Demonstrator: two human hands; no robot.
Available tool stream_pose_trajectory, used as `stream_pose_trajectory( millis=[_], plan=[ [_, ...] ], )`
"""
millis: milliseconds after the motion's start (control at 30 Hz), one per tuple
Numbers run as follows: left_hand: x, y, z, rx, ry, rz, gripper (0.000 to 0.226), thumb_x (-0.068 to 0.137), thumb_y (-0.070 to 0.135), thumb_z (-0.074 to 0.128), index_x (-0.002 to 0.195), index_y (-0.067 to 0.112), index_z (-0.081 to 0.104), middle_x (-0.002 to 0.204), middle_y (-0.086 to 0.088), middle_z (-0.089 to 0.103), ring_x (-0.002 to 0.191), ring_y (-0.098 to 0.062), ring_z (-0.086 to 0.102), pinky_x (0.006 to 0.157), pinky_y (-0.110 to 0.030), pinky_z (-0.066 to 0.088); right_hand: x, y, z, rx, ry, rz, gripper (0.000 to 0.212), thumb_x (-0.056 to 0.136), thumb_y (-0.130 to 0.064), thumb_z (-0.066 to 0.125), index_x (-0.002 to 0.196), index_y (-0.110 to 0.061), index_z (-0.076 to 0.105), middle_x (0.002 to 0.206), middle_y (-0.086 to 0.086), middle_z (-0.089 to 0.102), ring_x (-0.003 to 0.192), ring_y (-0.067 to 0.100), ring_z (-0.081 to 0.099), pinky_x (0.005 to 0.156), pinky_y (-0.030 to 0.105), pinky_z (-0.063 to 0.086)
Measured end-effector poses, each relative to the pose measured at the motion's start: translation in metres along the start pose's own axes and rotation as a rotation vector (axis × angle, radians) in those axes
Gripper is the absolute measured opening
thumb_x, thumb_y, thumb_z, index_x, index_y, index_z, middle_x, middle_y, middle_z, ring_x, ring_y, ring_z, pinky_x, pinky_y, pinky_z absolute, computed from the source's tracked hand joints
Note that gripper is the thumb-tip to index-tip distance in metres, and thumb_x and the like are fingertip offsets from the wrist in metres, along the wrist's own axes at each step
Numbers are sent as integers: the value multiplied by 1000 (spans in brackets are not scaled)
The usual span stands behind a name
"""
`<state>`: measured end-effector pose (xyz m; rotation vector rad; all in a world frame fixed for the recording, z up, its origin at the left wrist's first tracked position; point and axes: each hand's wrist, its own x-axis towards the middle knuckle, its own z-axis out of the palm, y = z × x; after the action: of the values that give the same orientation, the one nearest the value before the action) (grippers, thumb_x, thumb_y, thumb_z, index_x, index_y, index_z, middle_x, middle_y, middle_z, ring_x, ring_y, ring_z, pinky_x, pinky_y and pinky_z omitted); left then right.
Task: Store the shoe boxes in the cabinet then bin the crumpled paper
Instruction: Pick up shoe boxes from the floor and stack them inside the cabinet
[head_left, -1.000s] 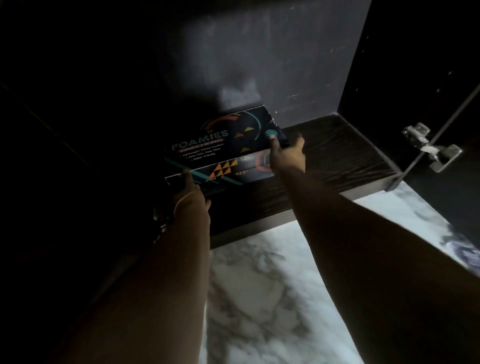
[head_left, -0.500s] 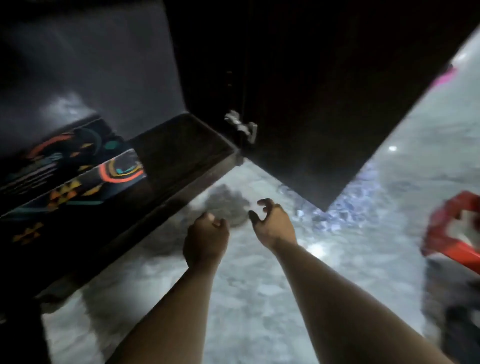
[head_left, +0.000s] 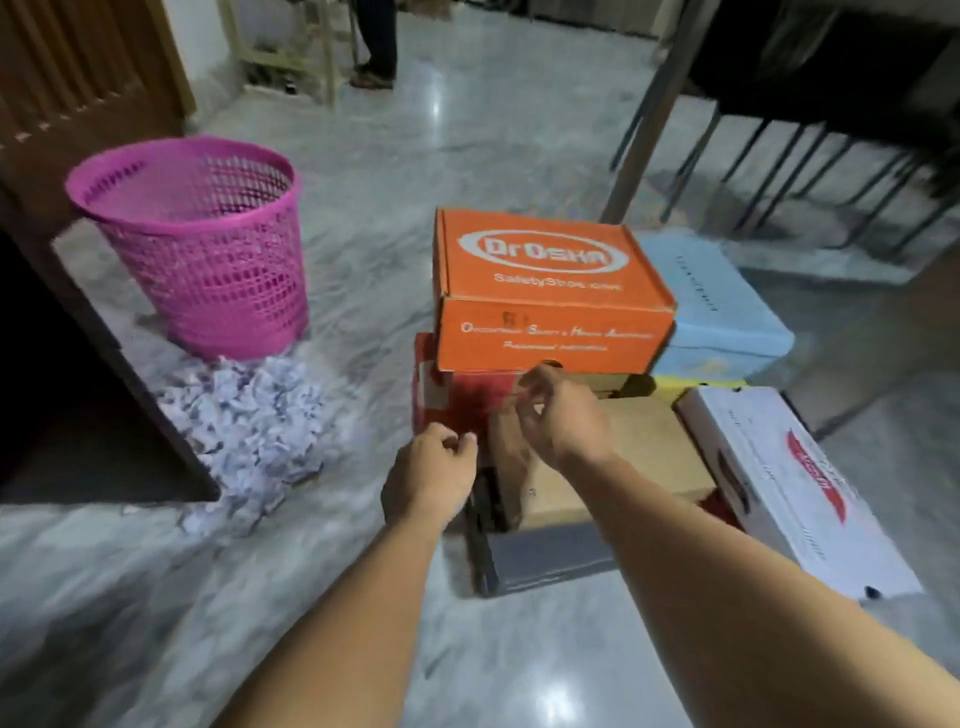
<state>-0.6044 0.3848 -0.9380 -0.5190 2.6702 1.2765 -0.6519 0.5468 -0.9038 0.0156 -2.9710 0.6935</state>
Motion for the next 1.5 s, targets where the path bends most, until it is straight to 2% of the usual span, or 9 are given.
stream_pose_trajectory(
  millis=[167, 267, 600, 800, 967, 1100, 1200, 1333, 1500],
  plan=[
    [15, 40, 71, -104, -115, 21, 39, 97, 41, 60, 127, 16, 60, 113, -1, 69, 100, -25, 63, 82, -32, 51, -3, 100, -33, -72, 20, 425, 49, 97, -47, 49, 139, -22, 51, 136, 15, 54, 126, 38, 52, 102, 47, 46],
    [20, 34, 101, -208, -143, -49, 65, 97, 35, 65, 153, 16, 38, 135, -7, 64, 122, -31, 62, 97, -36, 50, -16, 143, -26, -13, -22, 650, 74, 93, -63, 51, 153, -22, 33, 151, 18, 40, 140, 42, 38, 112, 56, 33],
    [11, 25, 125, -251, -106, -171, 61, 102, 41, 52, 154, 14, 34, 145, -10, 56, 130, -34, 55, 97, -34, 42, -40, 182, -12, 263, 9, 769, 141, 37, -92, 72, 151, -20, 33, 153, 15, 42, 141, 39, 39, 114, 58, 37],
    [7, 0, 71, -319, -113, -284, 67, 91, 48, 56, 149, 21, 38, 139, -8, 60, 122, -33, 59, 107, -46, 47, -53, 155, -19, 444, -123, 653, 116, 62, -46, 96, 150, -8, 31, 149, 14, 48, 137, 33, 47, 114, 44, 38],
    [-12, -78, -28, -403, 13, -336, 52, 88, 47, 57, 135, 25, 47, 122, -3, 66, 105, -27, 65, 94, -43, 54, -48, 70, 6, 538, -406, 493, 95, 61, -31, 98, 132, -8, 39, 111, 0, 57, 99, 16, 59, 87, 35, 49],
    [-49, -166, -106, -419, 212, -431, 51, 88, 47, 57, 132, 22, 50, 126, -2, 64, 112, -29, 62, 95, -37, 50, -55, -14, 61, 540, -658, 365, 93, 30, -39, 107, 102, -8, 55, 96, 13, 72, 84, 31, 71, 59, 36, 58],
    [-94, -229, -159, -497, 425, -537, 44, 95, 37, 63, 132, 21, 44, 118, 0, 60, 115, -31, 60, 87, -29, 44, -74, -78, 107, 528, -902, 240, 122, -3, -53, 100, 101, -10, 54, 90, 16, 75, 75, 30, 71, 64, 49, 60],
    [-159, -301, -211, -555, 697, -674, 36, 94, 28, 67, 105, 12, 38, 85, 0, 57, 87, -25, 56, 68, -29, 38, -114, -190, 130, 375, -1170, 65, 85, 47, -36, 100, 116, -20, 53, 93, 0, 80, 94, 25, 72, 75, 45, 54],
    [-210, -358, -272, -594, 1022, -672, 39, 90, 24, 74, 109, 10, 43, 95, -3, 58, 94, -29, 61, 72, -25, 36, -144, -312, 169, 542, -1141, -162, 59, 81, -11, 85, 127, -34, 57, 120, 1, 69, 108, 23, 67, 87, 53, 58]
  ],
)
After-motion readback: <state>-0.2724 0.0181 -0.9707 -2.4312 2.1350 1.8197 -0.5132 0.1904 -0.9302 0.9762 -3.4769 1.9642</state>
